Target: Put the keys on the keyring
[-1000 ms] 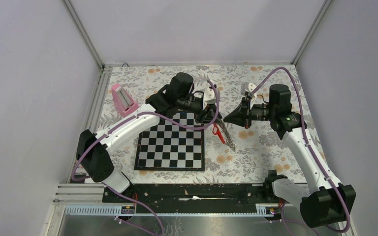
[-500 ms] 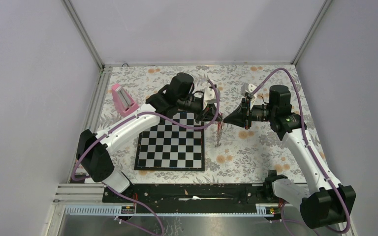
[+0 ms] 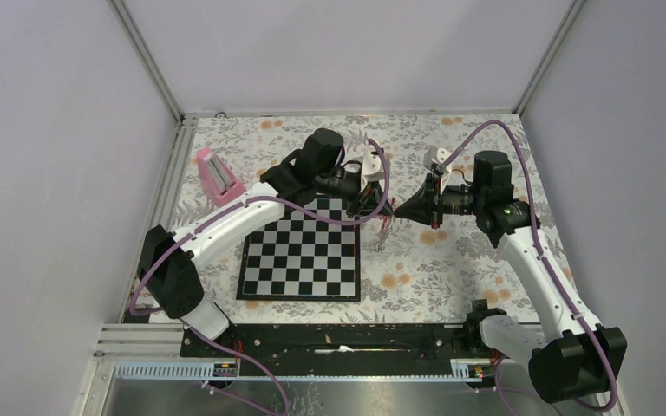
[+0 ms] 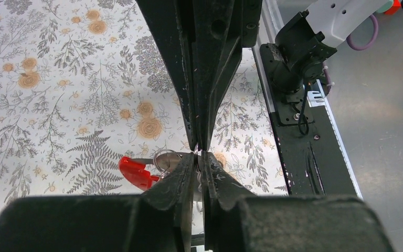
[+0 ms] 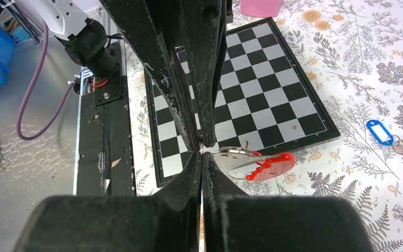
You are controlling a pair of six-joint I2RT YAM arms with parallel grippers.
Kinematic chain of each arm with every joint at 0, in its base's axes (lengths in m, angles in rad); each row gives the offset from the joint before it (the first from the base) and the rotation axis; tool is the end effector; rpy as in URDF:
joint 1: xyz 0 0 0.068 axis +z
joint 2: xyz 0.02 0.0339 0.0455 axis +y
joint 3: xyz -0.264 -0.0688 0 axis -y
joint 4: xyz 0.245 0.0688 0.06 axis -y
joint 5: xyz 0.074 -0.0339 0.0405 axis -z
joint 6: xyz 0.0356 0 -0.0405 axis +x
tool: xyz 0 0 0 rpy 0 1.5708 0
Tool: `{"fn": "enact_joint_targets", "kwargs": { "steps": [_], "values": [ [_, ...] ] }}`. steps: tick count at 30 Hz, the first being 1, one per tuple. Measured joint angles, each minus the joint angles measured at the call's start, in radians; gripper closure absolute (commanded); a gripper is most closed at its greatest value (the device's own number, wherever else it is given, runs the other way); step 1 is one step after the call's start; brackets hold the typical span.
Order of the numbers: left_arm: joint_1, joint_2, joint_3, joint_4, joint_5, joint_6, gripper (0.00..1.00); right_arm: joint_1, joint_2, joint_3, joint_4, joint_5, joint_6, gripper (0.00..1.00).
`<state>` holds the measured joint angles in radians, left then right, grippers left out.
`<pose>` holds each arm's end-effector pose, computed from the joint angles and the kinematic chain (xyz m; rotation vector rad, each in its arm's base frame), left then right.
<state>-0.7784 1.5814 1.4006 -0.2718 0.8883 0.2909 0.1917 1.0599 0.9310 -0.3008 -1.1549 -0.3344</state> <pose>0.2379 -0.2734 0.3503 1.4990 1.3874 -1.1996 0.2117 0.0743 0.3350 -1.1398 1.4715 1.0374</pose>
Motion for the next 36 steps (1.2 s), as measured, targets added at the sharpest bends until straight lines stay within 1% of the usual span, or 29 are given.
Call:
{"fn": "enact_joint_targets", "kwargs": {
  "steps": [3, 5, 8, 11, 16, 17, 20, 21, 22, 24, 25, 27, 29, 34, 36],
  "values": [
    [-0.003, 0.003, 0.0, 0.005, 0.003, -0.002, 0.81, 0.0, 0.0, 0.0, -0.001, 0.002, 0.0, 1.0],
    [-0.003, 0.003, -0.002, 0.008, 0.005, -0.003, 0.81, 0.0, -0.001, 0.0, -0.001, 0.002, -0.001, 1.0],
    [-0.003, 0.003, -0.011, 0.019, 0.012, -0.002, 0.86, 0.0, -0.003, -0.001, -0.002, 0.002, -0.003, 1.0],
    [-0.003, 0.003, -0.022, 0.026, 0.019, -0.002, 0.99, 0.0, -0.006, -0.004, -0.002, 0.002, -0.006, 1.0],
    [-0.003, 0.003, -0.028, 0.036, 0.02, -0.001, 1.0, 0.0, -0.009, -0.005, -0.005, 0.001, -0.009, 0.99],
    [-0.003, 0.003, -0.028, 0.037, 0.02, -0.001, 1.0, 0.001, -0.01, -0.005, -0.005, 0.001, -0.009, 0.94],
    [-0.003, 0.003, -0.029, 0.038, 0.021, -0.002, 1.0, 0.002, -0.011, -0.007, -0.006, 0.003, -0.006, 0.68],
    [-0.003, 0.003, -0.029, 0.037, 0.025, -0.002, 1.0, 0.002, -0.012, -0.007, -0.005, 0.008, -0.006, 0.61],
    [-0.003, 0.003, -0.032, 0.039, 0.028, -0.002, 1.0, 0.002, -0.014, -0.007, -0.003, 0.013, -0.005, 0.56],
    [0.002, -0.002, -0.052, 0.058, 0.039, -0.022, 1.0, 0.002, -0.021, -0.006, -0.005, 0.026, 0.002, 0.41],
    [0.005, -0.007, -0.068, 0.07, 0.049, -0.039, 1.0, 0.002, -0.025, -0.005, -0.008, 0.037, 0.005, 0.36],
    [0.023, -0.026, -0.122, 0.132, 0.079, -0.109, 1.0, 0.002, -0.031, 0.008, -0.024, 0.056, 0.01, 0.31],
    [0.054, -0.055, -0.185, 0.222, 0.113, -0.21, 1.0, 0.002, -0.031, 0.033, -0.044, 0.067, 0.012, 0.29],
    [0.105, -0.11, -0.319, 0.522, 0.18, -0.491, 1.0, 0.002, -0.039, 0.114, -0.077, 0.074, 0.04, 0.27],
    [0.11, -0.122, -0.362, 0.652, 0.2, -0.601, 1.0, 0.002, -0.046, 0.133, -0.087, 0.073, 0.045, 0.29]
  ]
}}
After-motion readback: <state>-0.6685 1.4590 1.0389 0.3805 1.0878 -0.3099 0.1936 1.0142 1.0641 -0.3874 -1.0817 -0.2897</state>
